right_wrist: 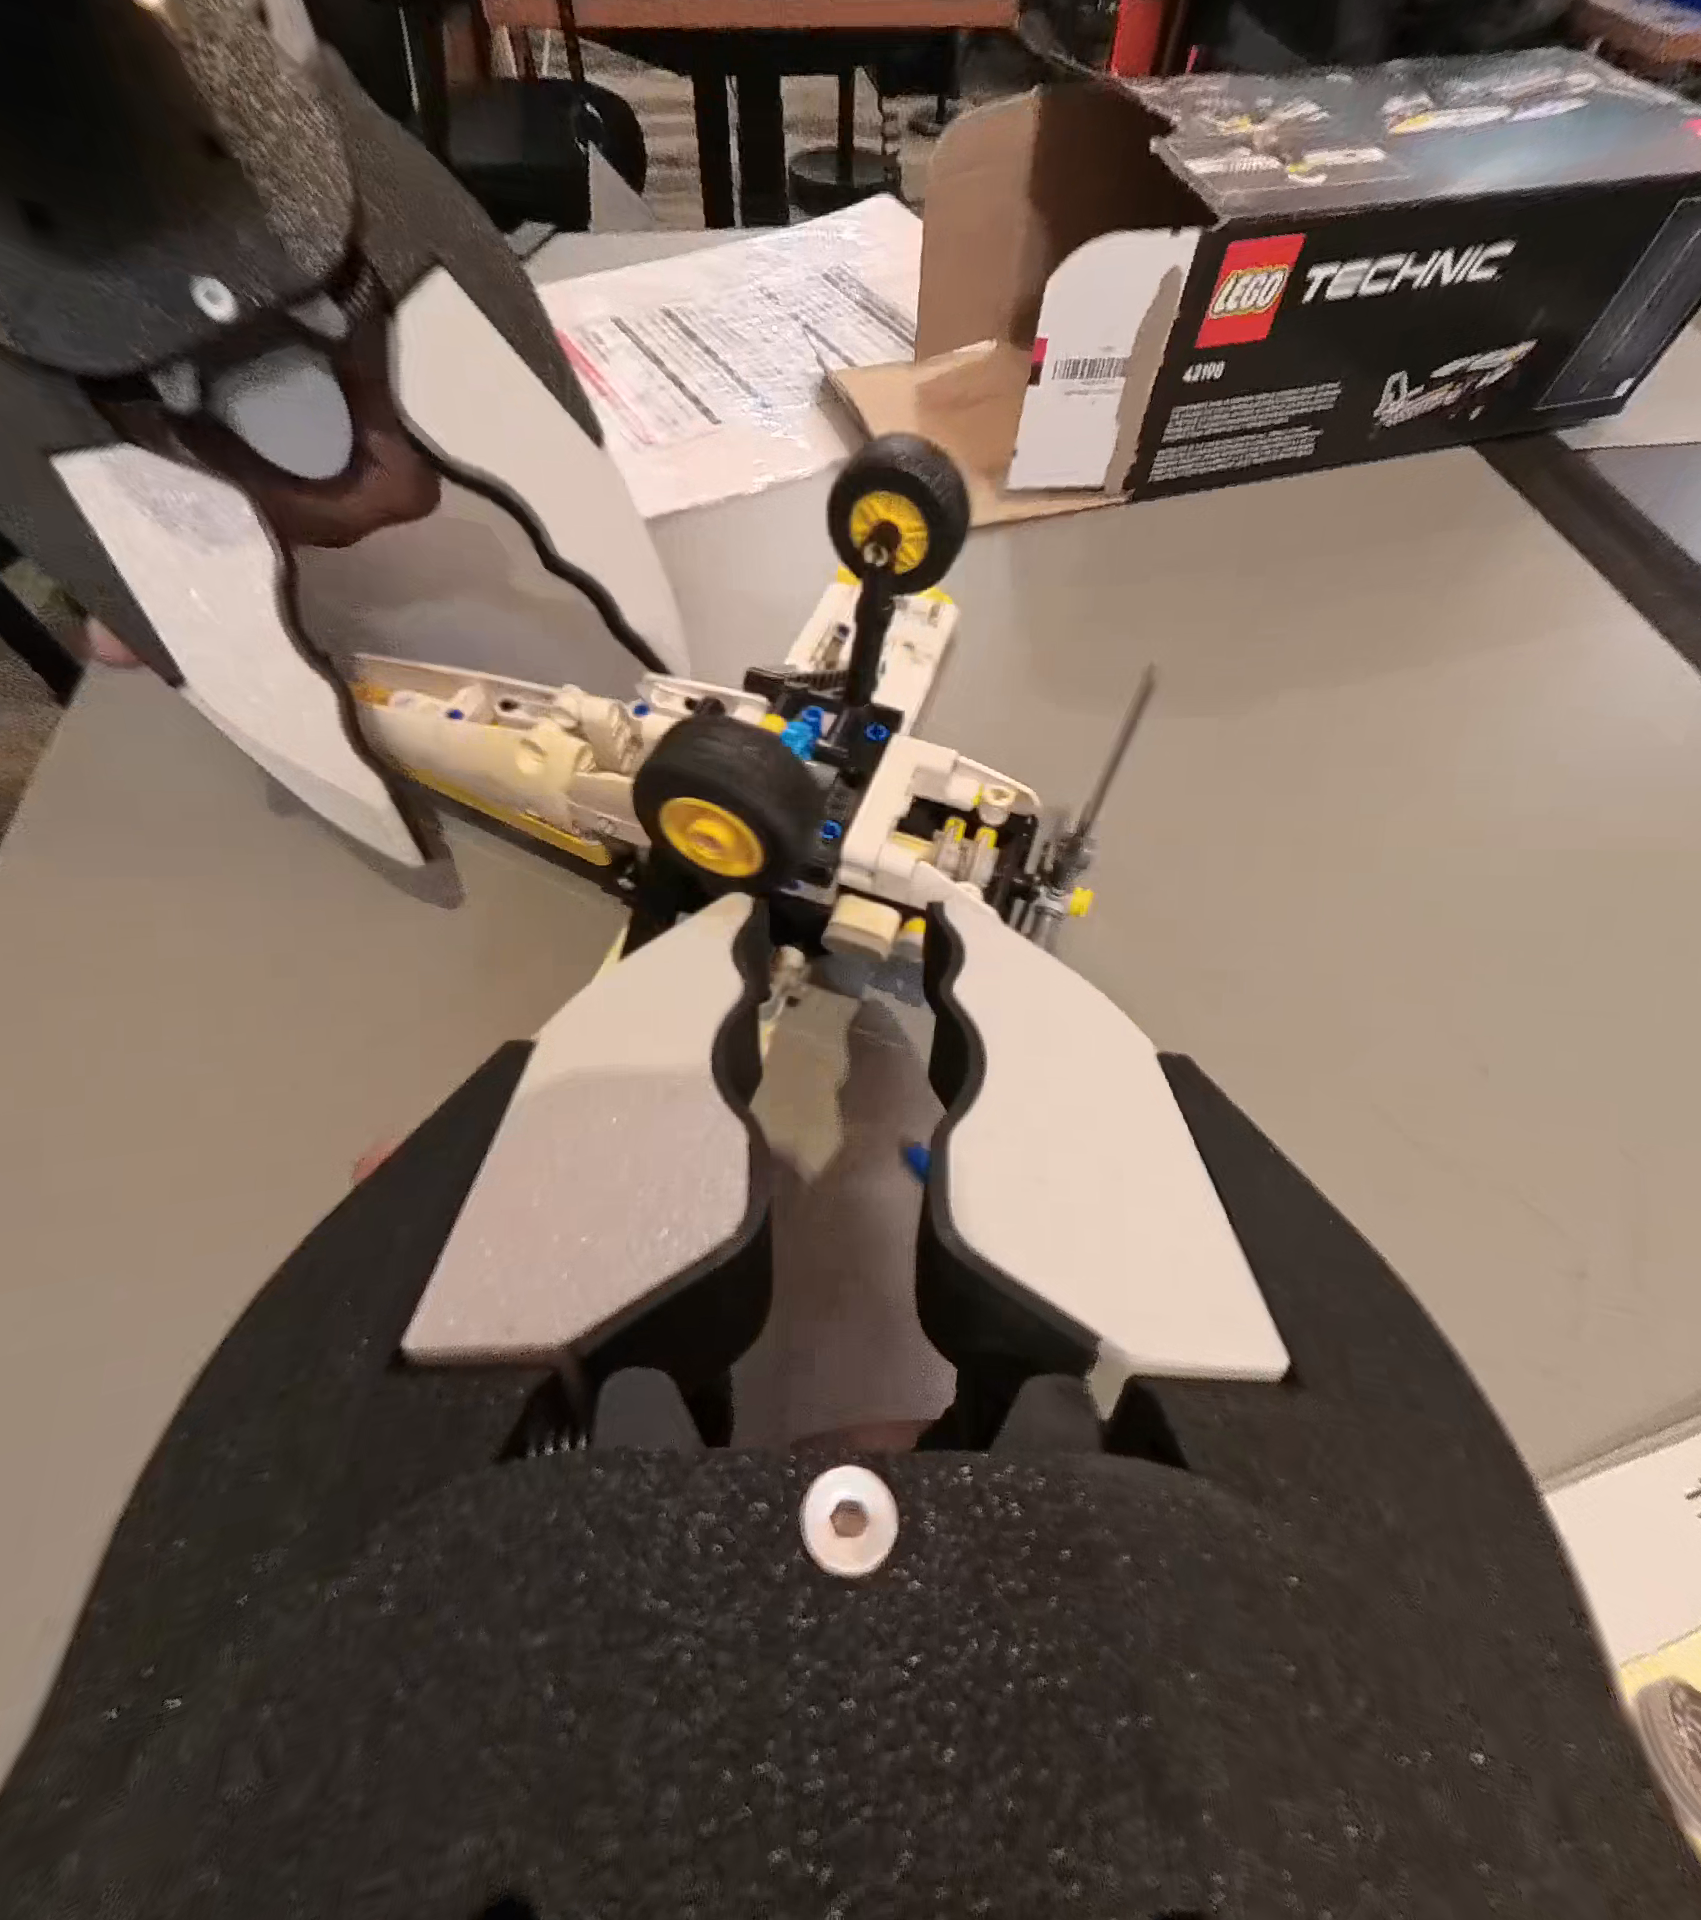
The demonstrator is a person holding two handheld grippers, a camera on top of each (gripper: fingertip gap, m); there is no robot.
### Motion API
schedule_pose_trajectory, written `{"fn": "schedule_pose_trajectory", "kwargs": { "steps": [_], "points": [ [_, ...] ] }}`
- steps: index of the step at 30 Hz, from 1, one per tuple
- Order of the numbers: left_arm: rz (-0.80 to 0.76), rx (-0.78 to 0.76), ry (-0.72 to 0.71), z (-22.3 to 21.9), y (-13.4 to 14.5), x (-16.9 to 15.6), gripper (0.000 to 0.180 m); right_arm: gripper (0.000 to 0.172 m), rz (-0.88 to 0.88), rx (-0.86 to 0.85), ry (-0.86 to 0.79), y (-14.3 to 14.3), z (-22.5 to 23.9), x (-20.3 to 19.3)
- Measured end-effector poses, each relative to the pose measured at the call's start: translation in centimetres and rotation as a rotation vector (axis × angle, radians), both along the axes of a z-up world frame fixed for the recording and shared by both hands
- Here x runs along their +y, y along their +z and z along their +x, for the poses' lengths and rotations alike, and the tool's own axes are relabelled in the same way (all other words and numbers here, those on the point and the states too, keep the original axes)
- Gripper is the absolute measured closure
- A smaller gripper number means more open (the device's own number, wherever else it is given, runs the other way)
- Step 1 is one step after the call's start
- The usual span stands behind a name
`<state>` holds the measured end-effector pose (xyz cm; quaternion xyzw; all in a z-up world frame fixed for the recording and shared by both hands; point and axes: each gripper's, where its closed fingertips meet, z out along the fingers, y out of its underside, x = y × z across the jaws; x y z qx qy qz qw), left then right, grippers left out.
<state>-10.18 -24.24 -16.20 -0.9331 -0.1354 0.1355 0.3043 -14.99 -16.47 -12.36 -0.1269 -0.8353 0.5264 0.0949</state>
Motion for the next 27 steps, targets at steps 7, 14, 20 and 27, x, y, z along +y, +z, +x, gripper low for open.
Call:
{"fn": "schedule_pose_trajectory", "kwargs": {
  "steps": [7,14,20,27],
  "points": [
    [0.077,0.349,-0.086,-2.6,6.7,1.6,0.121,0.128,-0.075,-0.045,-0.019,2.0,1.1,-0.8],
    [-0.097,0.421,-0.253,-4.9,3.4,4.7,0.136,0.123,0.031,-0.038,-0.142,1.0,1.4,-2.3],
    [-0.081,0.469,-0.257,-5.4,2.4,5.9,0.16,0.137,0.05,0.018,-0.194,0.9,0.6,-2.5],
    [-0.078,0.584,-0.212,-6.0,2.9,6.1,0.157,0.138,0.026,0.032,-0.172,1.0,0.3,-2.2]
  ]
}}
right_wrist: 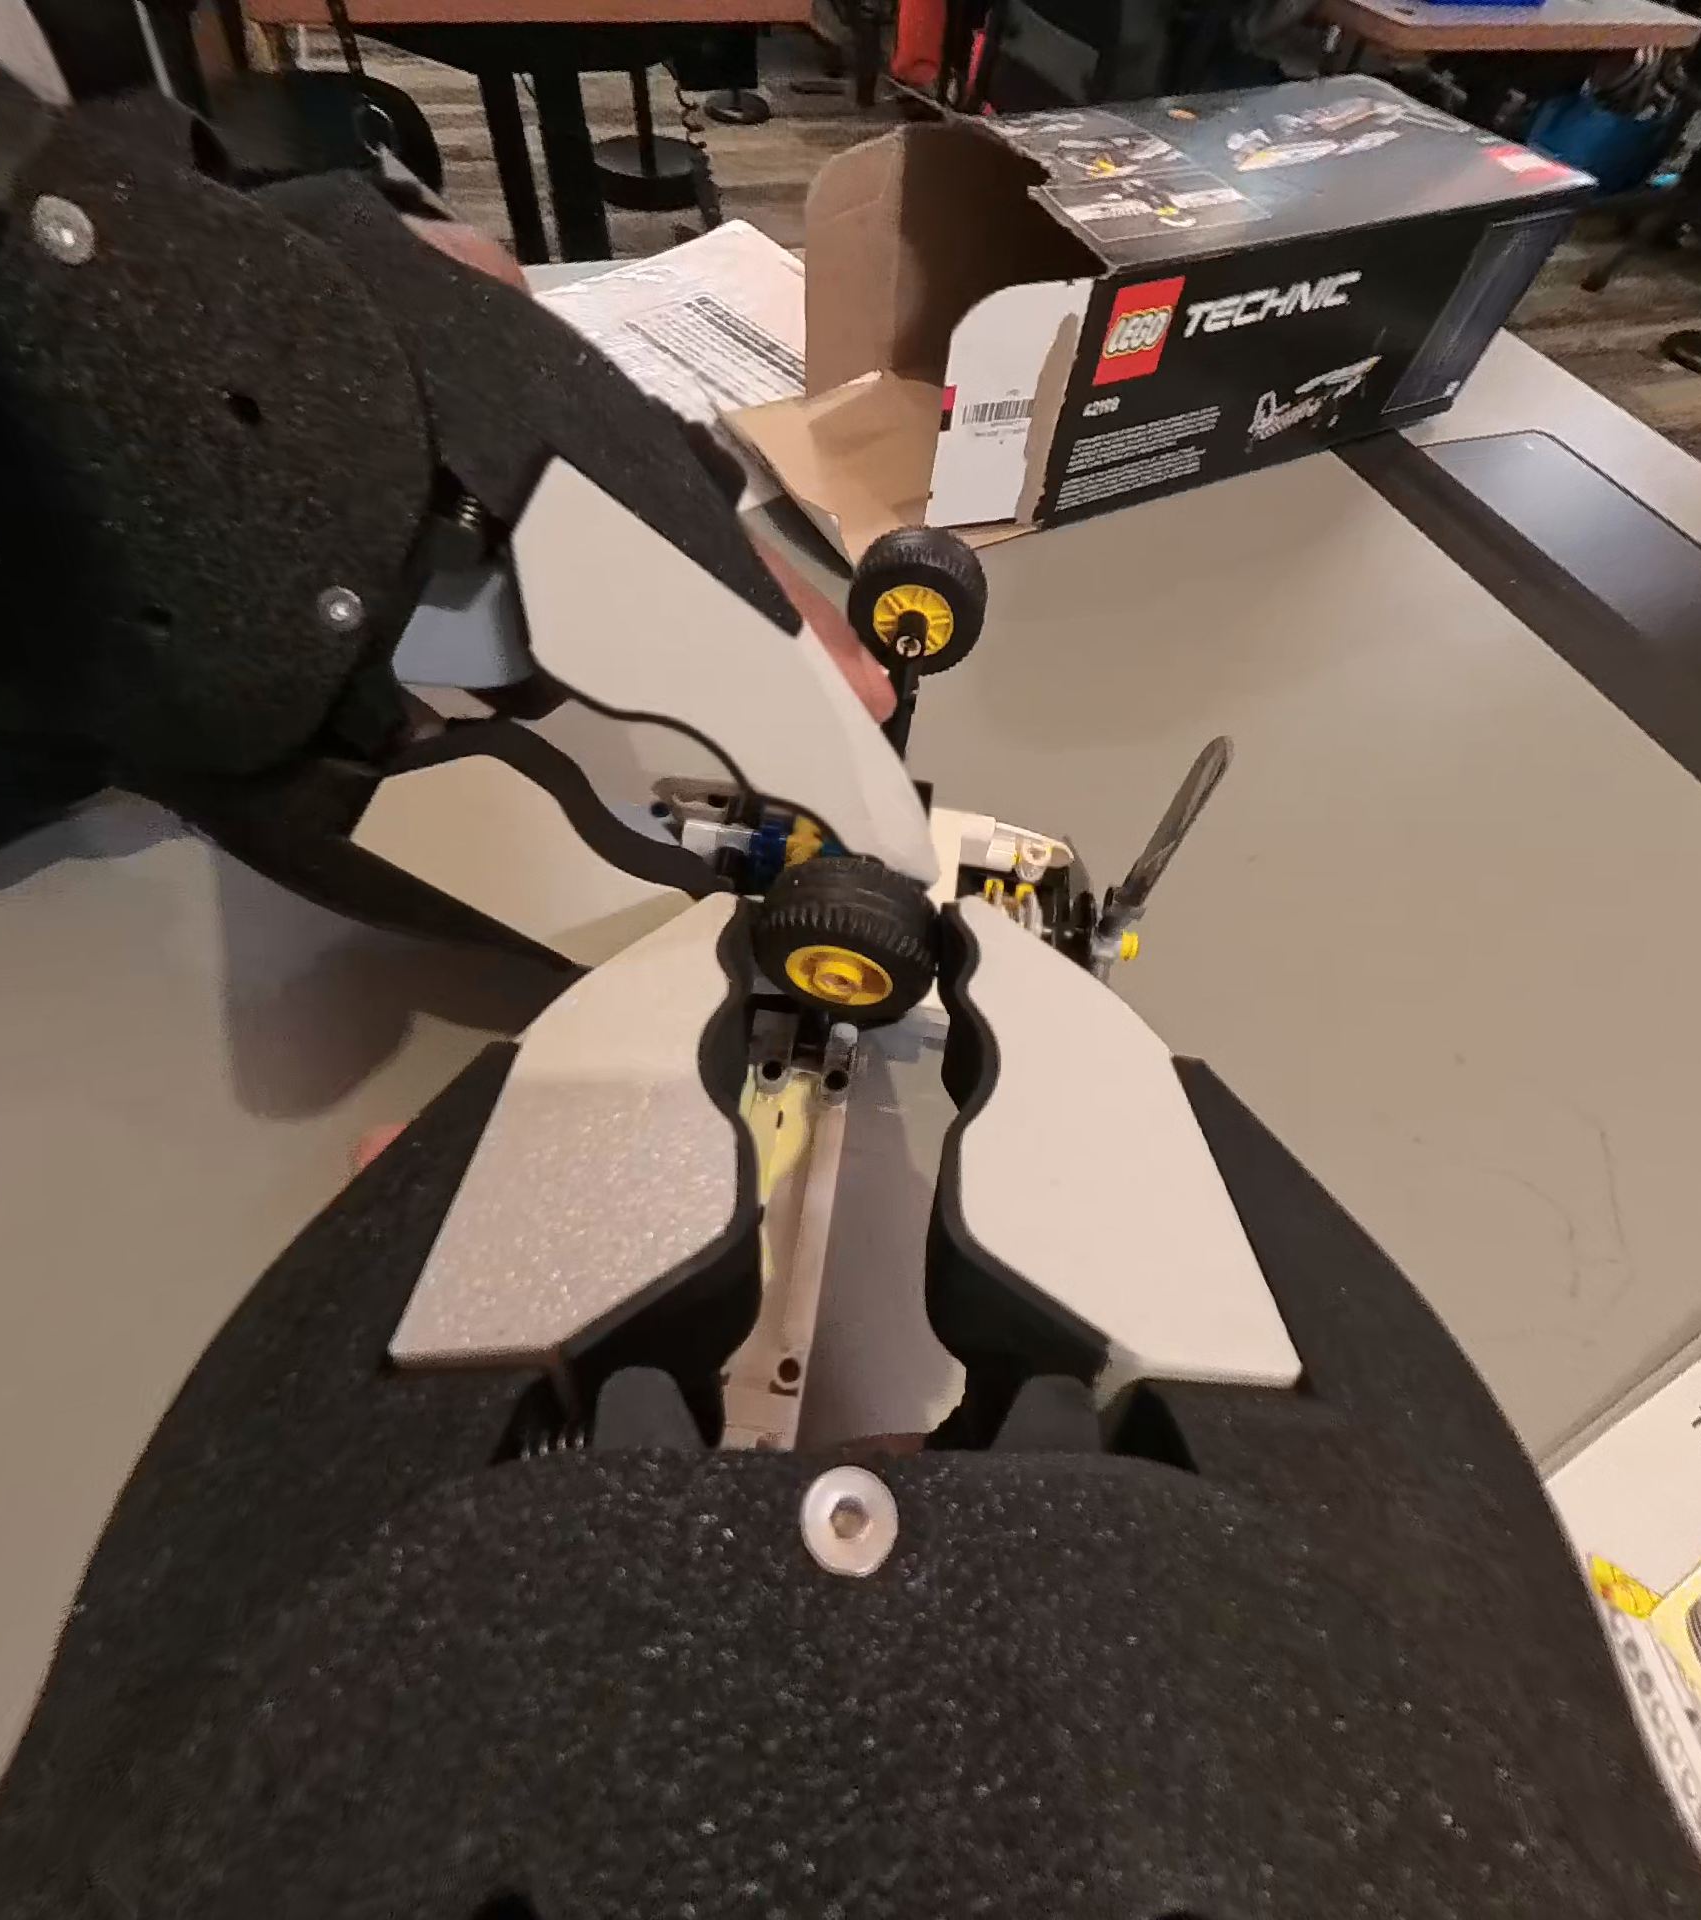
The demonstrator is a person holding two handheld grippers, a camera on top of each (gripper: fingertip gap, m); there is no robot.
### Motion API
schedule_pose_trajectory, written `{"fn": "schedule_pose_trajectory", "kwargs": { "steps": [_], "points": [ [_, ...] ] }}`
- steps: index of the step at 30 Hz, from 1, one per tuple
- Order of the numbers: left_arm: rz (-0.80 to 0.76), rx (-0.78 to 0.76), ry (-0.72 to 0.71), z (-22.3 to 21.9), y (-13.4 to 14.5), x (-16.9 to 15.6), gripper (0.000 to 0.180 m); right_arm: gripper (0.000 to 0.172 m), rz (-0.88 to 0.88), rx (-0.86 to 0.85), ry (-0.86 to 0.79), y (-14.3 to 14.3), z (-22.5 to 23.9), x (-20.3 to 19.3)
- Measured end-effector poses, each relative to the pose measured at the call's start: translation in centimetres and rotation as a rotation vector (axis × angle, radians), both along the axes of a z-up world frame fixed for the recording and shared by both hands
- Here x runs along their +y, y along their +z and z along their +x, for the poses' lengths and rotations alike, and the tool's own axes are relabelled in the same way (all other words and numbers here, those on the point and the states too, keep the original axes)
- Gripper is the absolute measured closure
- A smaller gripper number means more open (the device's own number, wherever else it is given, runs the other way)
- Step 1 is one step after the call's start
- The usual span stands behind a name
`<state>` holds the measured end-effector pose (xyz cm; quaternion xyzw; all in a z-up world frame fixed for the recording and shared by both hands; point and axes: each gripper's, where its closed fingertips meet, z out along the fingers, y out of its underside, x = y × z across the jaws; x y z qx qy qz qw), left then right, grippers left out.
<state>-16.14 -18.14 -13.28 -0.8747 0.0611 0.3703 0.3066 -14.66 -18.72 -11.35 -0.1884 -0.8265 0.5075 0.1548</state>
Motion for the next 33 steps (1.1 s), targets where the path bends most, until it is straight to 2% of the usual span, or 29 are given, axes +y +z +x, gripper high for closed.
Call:
{"fn": "schedule_pose_trajectory", "kwargs": {
  "steps": [10,15,20,26,33],
  "points": [
    [0.029,-0.185,-0.124,1.0,-0.7,1.5,0.158,0.139,-0.08,-0.099,0.258,0.1,0.2,1.2],
    [0.072,-0.189,-0.033,-0.1,-0.5,2.2,0.16,0.139,-0.063,-0.081,0.251,0.1,-0.2,2.0],
    [0.121,-0.125,-0.056,-0.2,0.2,3.0,0.16,0.139,-0.055,-0.07,0.245,0.1,-0.1,2.4],
    [0.108,-0.028,-0.015,-0.5,0.4,3.5,0.162,0.139,-0.074,-0.066,0.199,0.2,-0.2,3.0],
    [0.195,-0.109,0.079,-0.6,0.0,4.0,0.172,0.139,-0.078,-0.048,0.133,0.3,-0.7,3.8]
  ]
}}
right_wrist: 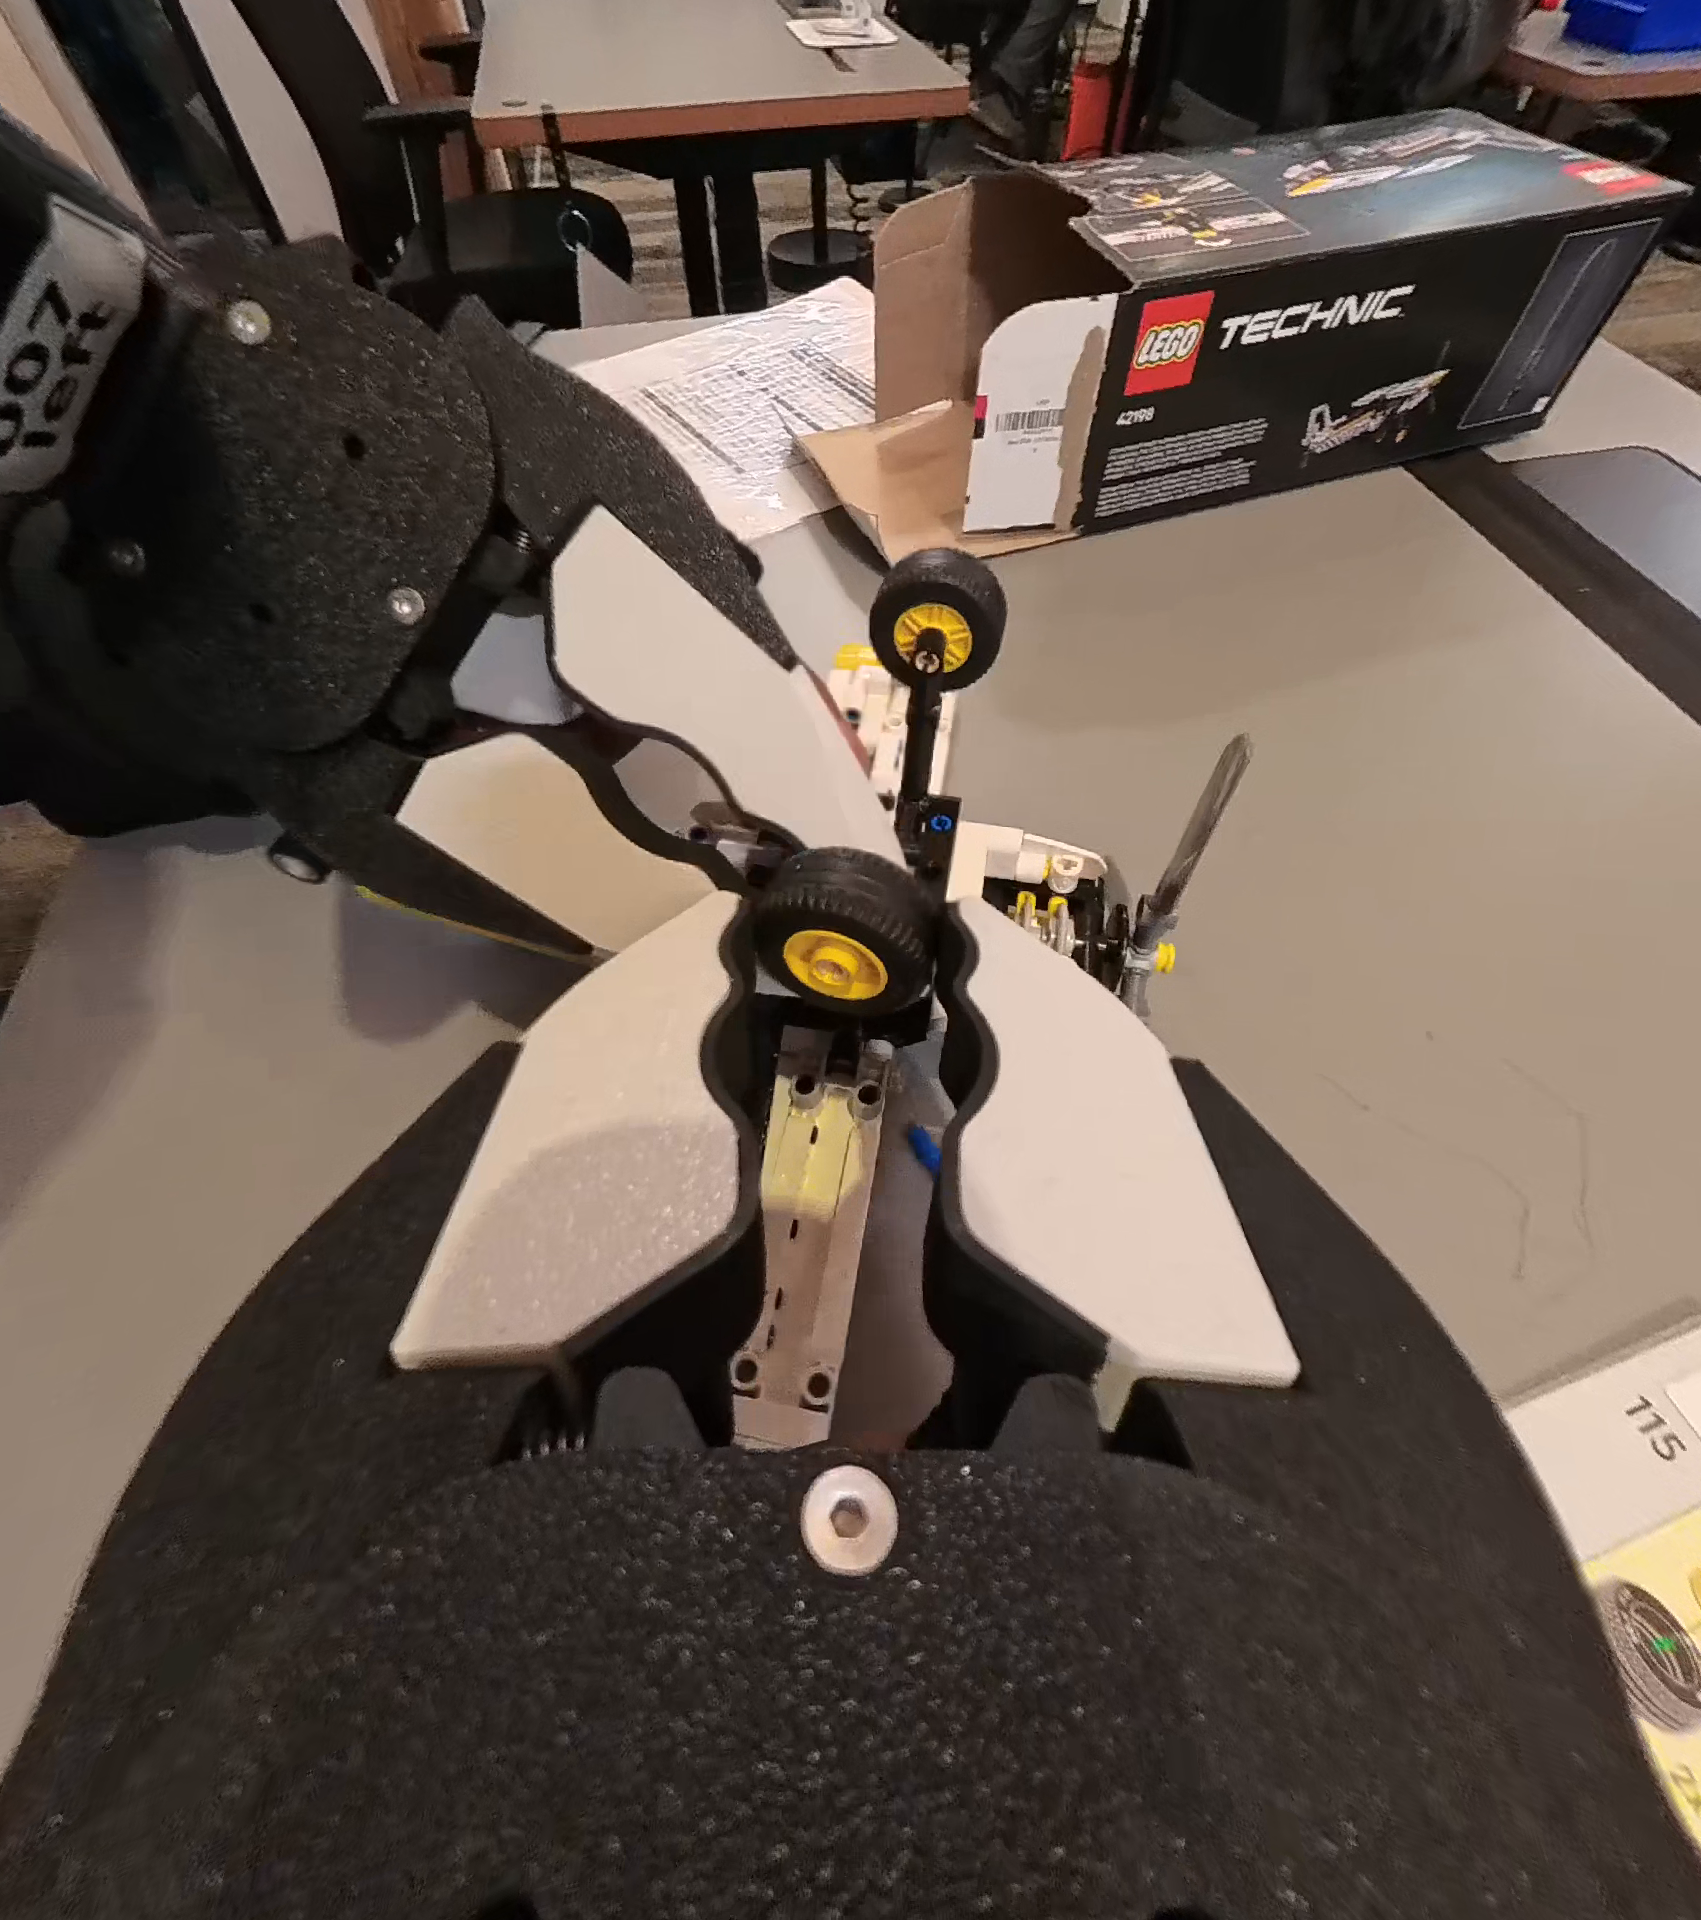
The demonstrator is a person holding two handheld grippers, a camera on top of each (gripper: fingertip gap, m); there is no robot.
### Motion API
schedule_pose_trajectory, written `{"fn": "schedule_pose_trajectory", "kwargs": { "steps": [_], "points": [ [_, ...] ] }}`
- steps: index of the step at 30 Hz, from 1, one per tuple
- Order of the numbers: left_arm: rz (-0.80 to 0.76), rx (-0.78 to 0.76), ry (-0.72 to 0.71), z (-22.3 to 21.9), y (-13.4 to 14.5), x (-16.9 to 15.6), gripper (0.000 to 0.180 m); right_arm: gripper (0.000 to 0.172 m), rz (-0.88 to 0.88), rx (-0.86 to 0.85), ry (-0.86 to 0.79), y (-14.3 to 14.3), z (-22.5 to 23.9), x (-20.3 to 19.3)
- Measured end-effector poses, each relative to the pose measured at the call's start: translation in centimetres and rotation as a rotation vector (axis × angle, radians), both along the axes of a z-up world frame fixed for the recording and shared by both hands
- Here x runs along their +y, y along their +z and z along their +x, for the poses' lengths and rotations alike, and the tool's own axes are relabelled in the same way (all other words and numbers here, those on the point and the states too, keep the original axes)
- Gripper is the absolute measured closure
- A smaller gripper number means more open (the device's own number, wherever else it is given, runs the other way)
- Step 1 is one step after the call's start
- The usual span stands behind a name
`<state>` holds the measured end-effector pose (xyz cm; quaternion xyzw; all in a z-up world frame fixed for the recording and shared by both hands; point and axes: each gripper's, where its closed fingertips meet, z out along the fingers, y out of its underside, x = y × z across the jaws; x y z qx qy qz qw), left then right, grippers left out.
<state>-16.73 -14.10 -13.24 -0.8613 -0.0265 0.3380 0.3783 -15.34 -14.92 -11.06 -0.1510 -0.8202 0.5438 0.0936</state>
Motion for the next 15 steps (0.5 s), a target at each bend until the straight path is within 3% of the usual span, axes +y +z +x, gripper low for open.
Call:
{"fn": "schedule_pose_trajectory", "kwargs": {
  "steps": [8,13,15],
  "points": [
    [0.028,-0.058,-0.02,0.5,-0.2,0.7,0.173,0.139,0.017,0.046,0.067,-0.2,0.5,1.0],
    [0.019,-0.044,0.091,-1.1,-0.2,-1.2,0.173,0.139,-0.124,-0.022,0.184,1.0,1.5,2.5],
    [0.05,-0.091,0.065,-0.9,-0.2,-1.4,0.173,0.139,-0.142,-0.012,0.172,1.1,1.3,3.3]
  ]
}}
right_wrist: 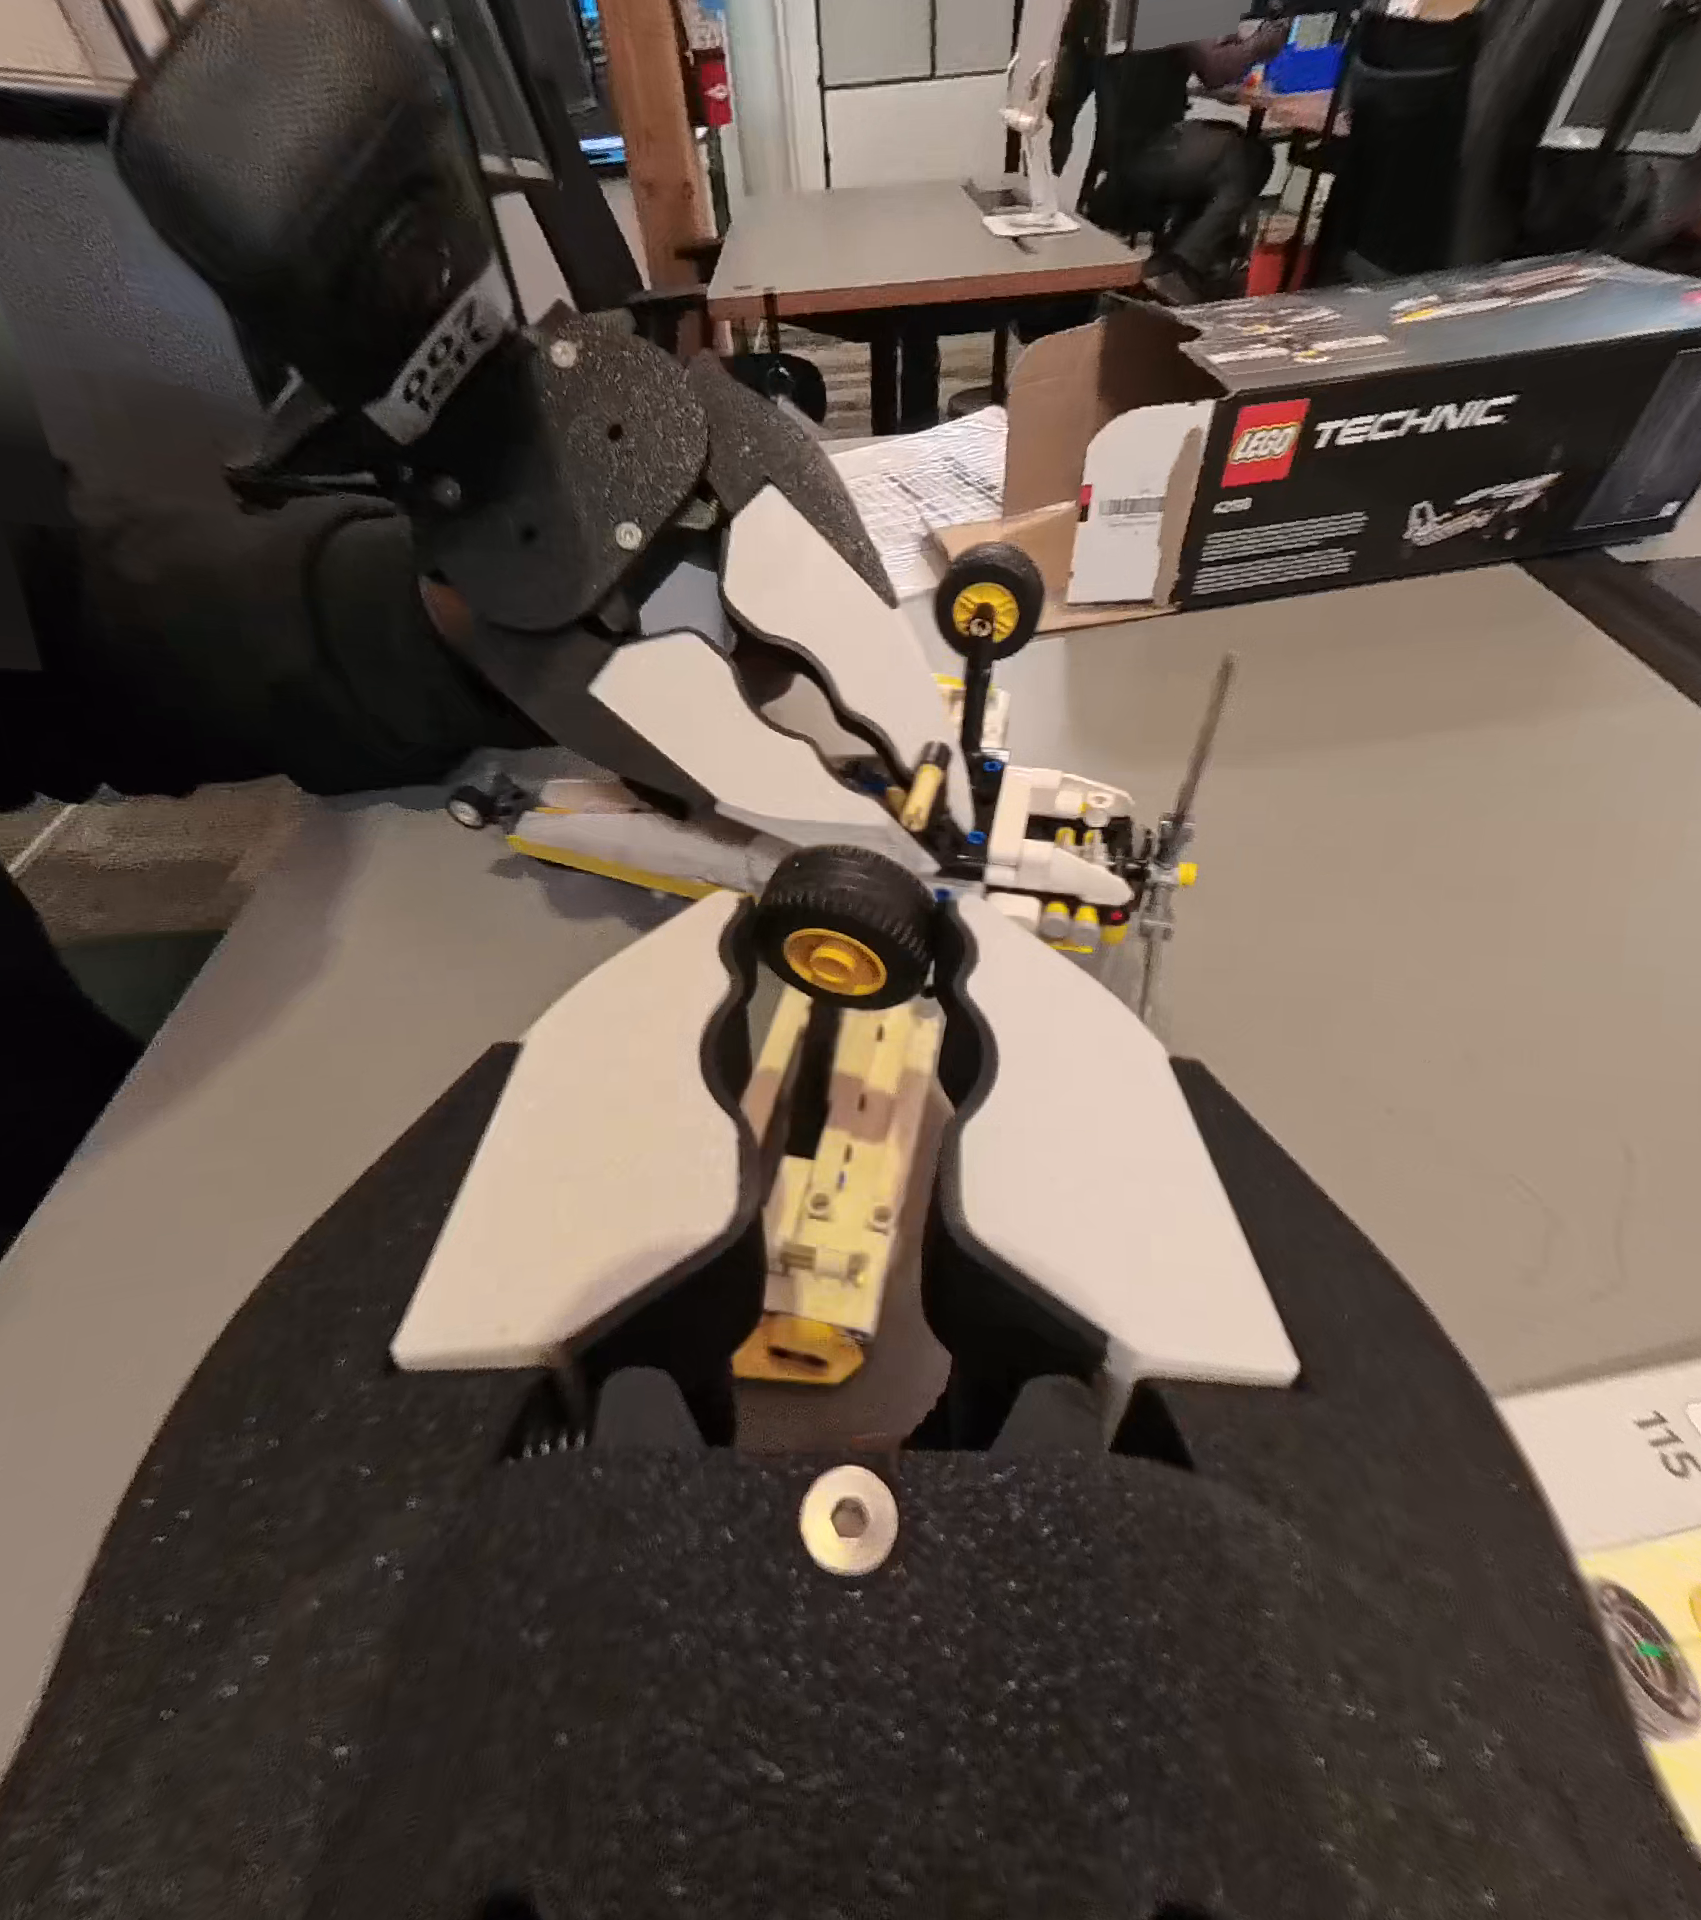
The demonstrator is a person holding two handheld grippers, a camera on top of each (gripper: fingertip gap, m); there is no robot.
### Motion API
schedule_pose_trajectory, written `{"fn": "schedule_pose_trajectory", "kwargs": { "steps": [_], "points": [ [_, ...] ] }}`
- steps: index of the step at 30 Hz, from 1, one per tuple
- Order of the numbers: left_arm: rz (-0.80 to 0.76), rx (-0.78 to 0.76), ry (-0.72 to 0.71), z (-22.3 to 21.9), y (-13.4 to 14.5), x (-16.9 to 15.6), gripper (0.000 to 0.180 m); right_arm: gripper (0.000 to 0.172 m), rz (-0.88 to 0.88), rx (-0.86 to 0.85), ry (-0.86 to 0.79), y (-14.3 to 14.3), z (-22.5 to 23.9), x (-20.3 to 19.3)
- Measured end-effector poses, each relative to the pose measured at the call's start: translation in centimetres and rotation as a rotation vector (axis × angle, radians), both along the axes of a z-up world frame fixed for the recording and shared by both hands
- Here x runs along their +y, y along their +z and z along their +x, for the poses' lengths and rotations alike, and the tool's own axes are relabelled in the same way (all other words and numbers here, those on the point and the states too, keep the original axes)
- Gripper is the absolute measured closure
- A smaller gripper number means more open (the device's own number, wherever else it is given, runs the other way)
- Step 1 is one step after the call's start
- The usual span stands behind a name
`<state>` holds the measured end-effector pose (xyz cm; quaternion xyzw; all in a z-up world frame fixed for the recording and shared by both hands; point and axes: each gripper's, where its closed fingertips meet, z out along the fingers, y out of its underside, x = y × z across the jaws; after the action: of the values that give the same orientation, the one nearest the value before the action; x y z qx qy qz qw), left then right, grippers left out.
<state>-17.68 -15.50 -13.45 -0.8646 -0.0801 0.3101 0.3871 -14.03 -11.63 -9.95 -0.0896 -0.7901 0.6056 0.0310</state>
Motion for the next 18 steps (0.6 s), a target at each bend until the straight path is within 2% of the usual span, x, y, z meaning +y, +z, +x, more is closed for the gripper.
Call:
{"fn": "schedule_pose_trajectory", "kwargs": {
  "steps": [7,10,12,15,18],
  "points": [
    [-0.043,-0.015,0.011,0.1,0.1,-0.5,0.17,0.139,0.072,0.043,-0.056,-1.5,0.1,2.2],
    [-0.014,0.033,0.056,0.2,1.9,-1.3,0.153,0.139,0.092,0.063,-0.082,-1.9,0.5,4.0],
    [0.034,0.055,0.055,1.0,3.8,-1.2,0.151,0.139,0.118,0.086,-0.109,-2.3,0.7,5.5],
    [0.143,0.017,-0.004,3.2,6.0,1.3,0.154,0.138,0.198,0.12,-0.152,-3.2,1.2,7.5],
    [0.195,-0.139,-0.104,6.0,5.2,6.7,0.155,0.139,0.232,0.199,-0.176,-3.1,2.1,8.7]
  ]
}}
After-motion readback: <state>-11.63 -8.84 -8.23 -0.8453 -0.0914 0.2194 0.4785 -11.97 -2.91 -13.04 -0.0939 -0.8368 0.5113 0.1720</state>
